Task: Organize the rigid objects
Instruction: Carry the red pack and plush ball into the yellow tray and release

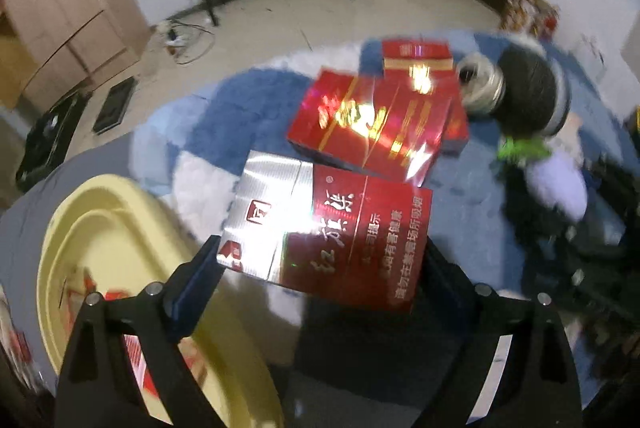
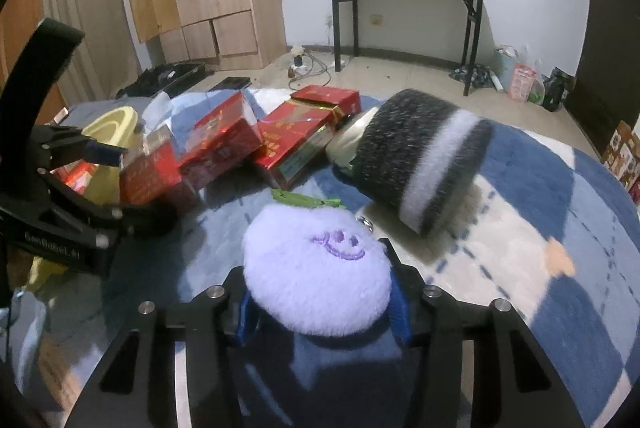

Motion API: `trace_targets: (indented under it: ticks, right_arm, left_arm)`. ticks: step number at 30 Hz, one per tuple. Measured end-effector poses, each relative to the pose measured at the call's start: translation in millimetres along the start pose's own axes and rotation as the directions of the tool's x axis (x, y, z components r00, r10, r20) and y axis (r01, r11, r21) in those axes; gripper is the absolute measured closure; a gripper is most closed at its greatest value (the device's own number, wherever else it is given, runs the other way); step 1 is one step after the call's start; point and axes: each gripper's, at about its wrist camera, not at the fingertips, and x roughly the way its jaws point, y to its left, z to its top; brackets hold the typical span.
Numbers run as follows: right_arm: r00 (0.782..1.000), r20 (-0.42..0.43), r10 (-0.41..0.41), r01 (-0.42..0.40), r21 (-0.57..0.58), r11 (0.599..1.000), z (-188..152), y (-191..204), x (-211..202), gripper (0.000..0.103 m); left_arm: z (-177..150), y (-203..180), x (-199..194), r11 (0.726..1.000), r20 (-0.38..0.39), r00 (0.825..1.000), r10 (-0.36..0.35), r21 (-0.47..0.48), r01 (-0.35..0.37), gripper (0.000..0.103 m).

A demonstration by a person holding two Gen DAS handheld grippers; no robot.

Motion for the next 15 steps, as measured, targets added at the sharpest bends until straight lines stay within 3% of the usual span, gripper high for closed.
trace_targets:
  ticks: [3,8,15]
  right_arm:
    - [1.0,0.01,0.007,-0.007,0.004,1.0,-0.3,1.8,-19.5,0.052]
    - [0.999,0.04,0.026,-0.026,-0.004,1.0,6.5,10.5,-53.7,0.052]
    - [0.988,0.117,0.101,-0.089,-0.102,0.991,40.9,50.0,-98.3,0.053]
  left_arm:
    - [-0.2,-1.5,-33.2,0.998,0.042,0.999,-0.024,-0.057,0.027,0.011]
    - [0.6,20.4,-84.1,0.989,0.114,0.992,0.049,-0.144,-0.032,0.012]
    - [-14.1,118.7,-132.1,0.933,0.143,0.979,0.146,-0.349,-0.088,0.013]
